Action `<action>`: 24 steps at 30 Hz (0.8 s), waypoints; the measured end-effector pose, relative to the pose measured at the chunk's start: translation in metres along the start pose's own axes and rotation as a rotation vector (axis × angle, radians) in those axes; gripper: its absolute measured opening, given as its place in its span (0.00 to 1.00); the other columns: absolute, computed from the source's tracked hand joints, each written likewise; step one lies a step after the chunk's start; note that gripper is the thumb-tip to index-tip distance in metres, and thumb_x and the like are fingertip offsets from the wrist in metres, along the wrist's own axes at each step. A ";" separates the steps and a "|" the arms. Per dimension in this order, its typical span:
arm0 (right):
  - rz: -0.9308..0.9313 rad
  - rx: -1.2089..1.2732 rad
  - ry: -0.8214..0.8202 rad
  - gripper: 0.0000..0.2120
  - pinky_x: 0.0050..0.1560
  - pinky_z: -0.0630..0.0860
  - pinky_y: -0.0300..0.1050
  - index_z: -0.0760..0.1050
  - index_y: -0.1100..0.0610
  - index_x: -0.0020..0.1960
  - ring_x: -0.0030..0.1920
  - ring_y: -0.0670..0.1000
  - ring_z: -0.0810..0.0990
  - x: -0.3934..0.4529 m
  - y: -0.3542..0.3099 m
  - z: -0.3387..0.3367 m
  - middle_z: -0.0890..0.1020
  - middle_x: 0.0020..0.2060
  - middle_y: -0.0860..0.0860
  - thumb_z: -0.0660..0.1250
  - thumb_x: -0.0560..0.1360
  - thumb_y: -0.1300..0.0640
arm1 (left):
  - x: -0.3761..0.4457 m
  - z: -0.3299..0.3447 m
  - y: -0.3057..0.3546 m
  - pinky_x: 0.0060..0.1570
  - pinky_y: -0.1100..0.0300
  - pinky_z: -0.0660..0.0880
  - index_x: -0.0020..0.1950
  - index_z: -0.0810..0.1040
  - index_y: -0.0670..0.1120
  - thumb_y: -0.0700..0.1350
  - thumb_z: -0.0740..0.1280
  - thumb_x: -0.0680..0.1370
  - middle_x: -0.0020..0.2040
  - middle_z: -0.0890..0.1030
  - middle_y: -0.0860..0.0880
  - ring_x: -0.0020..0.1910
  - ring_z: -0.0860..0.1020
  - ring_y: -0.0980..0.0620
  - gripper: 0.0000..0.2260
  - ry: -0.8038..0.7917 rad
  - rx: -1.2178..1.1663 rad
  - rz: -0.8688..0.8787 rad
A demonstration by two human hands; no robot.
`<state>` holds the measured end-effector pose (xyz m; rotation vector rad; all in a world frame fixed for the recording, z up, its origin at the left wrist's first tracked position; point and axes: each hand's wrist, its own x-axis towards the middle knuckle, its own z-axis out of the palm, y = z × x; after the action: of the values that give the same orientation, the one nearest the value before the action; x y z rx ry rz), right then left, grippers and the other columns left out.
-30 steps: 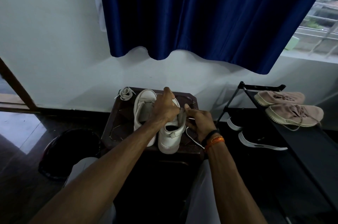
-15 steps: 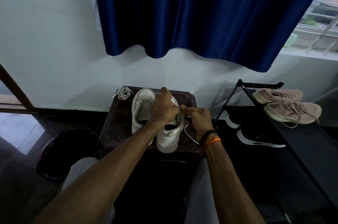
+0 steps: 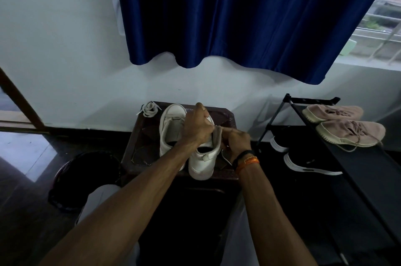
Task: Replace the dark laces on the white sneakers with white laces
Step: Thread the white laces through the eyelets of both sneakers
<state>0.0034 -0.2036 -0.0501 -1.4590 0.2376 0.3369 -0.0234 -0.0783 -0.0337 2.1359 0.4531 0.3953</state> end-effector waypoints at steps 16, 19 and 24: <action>-0.004 0.658 0.250 0.16 0.42 0.78 0.43 0.72 0.58 0.43 0.39 0.49 0.80 0.006 -0.024 -0.031 0.80 0.40 0.53 0.51 0.85 0.62 | -0.010 -0.016 -0.002 0.52 0.49 0.78 0.54 0.77 0.43 0.37 0.67 0.67 0.50 0.83 0.46 0.52 0.81 0.45 0.15 -0.148 0.103 0.156; -0.017 0.578 0.163 0.15 0.29 0.74 0.41 0.70 0.57 0.39 0.31 0.49 0.72 0.003 -0.025 -0.032 0.74 0.33 0.52 0.54 0.83 0.64 | -0.016 -0.016 -0.002 0.59 0.51 0.70 0.59 0.76 0.42 0.38 0.67 0.69 0.56 0.81 0.45 0.58 0.76 0.43 0.18 -0.058 0.305 0.256; -0.333 -0.538 0.020 0.14 0.31 0.70 0.39 0.79 0.54 0.35 0.30 0.46 0.74 -0.005 -0.013 -0.026 0.79 0.30 0.48 0.72 0.76 0.49 | -0.021 -0.014 -0.009 0.74 0.42 0.57 0.54 0.75 0.42 0.46 0.68 0.63 0.53 0.77 0.44 0.59 0.74 0.41 0.21 0.186 0.569 0.239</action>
<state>0.0049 -0.2307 -0.0392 -1.9974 -0.0935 0.1154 -0.0490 -0.0733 -0.0359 2.7326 0.4540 0.6655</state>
